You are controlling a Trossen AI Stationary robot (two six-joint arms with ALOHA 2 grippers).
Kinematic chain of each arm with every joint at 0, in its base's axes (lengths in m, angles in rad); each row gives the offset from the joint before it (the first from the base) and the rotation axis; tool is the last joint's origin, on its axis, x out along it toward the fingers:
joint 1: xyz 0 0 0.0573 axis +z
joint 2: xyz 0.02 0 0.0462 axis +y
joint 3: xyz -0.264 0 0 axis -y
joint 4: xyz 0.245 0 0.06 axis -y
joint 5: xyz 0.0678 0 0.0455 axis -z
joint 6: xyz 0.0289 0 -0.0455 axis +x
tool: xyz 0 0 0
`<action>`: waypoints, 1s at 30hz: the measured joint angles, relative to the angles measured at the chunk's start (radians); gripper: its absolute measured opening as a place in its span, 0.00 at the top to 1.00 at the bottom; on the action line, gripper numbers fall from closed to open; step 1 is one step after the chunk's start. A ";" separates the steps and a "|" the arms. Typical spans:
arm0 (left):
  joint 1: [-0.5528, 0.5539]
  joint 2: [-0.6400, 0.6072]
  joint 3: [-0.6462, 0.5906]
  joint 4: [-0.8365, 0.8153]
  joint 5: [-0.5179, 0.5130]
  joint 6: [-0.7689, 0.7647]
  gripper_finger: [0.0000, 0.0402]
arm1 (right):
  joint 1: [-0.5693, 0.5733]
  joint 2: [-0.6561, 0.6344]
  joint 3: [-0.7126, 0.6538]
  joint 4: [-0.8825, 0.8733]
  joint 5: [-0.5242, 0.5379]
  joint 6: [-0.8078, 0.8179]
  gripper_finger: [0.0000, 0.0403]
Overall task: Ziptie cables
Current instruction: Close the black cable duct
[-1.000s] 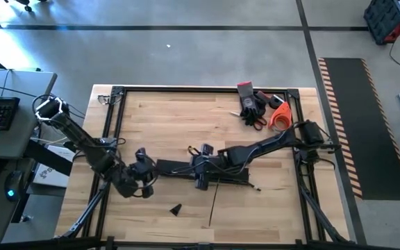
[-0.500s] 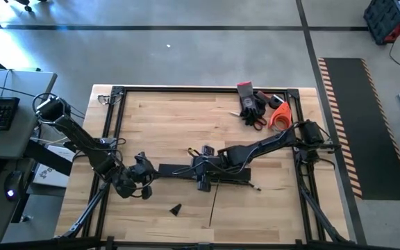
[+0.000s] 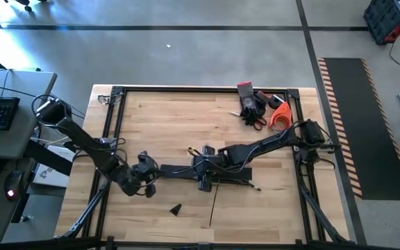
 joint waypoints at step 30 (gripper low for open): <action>0.089 0.071 -0.066 0.148 0.082 0.037 1.00 | 0.002 0.005 0.000 0.012 0.026 0.050 0.47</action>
